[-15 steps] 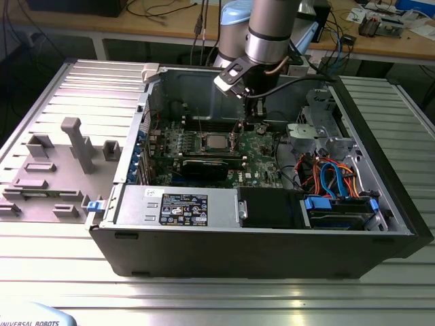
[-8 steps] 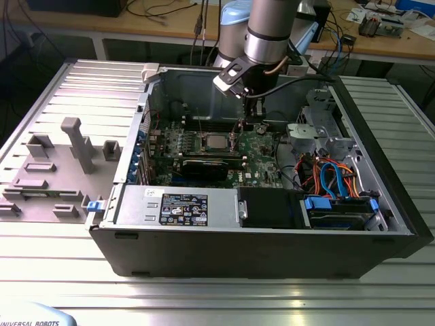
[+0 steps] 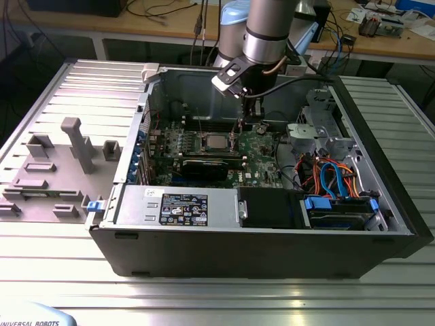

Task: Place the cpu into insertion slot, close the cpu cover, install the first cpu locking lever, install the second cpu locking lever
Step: 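Close the cpu cover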

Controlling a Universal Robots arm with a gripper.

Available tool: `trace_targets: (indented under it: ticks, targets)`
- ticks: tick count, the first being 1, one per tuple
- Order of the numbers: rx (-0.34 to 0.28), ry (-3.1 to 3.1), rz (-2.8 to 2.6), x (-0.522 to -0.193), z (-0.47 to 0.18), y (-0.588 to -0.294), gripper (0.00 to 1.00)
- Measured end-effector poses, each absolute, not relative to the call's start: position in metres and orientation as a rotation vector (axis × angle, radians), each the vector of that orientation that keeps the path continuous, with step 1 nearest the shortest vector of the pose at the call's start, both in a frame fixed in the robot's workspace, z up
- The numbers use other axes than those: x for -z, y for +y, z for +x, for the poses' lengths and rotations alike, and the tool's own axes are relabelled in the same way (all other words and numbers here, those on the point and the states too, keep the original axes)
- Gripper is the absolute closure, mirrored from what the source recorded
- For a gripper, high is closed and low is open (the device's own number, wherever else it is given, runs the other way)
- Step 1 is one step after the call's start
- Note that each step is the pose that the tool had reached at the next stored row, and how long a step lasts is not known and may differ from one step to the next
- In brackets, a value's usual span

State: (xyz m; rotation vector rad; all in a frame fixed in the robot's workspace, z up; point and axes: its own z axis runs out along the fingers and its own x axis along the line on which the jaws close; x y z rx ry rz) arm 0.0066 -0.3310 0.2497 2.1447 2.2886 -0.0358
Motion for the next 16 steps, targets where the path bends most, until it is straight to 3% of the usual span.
trace_targets:
  ticks: [16]
  targets:
    - [0.036, 2.289, 2.145, -0.2497, -0.0020, -0.3309, 0.89]
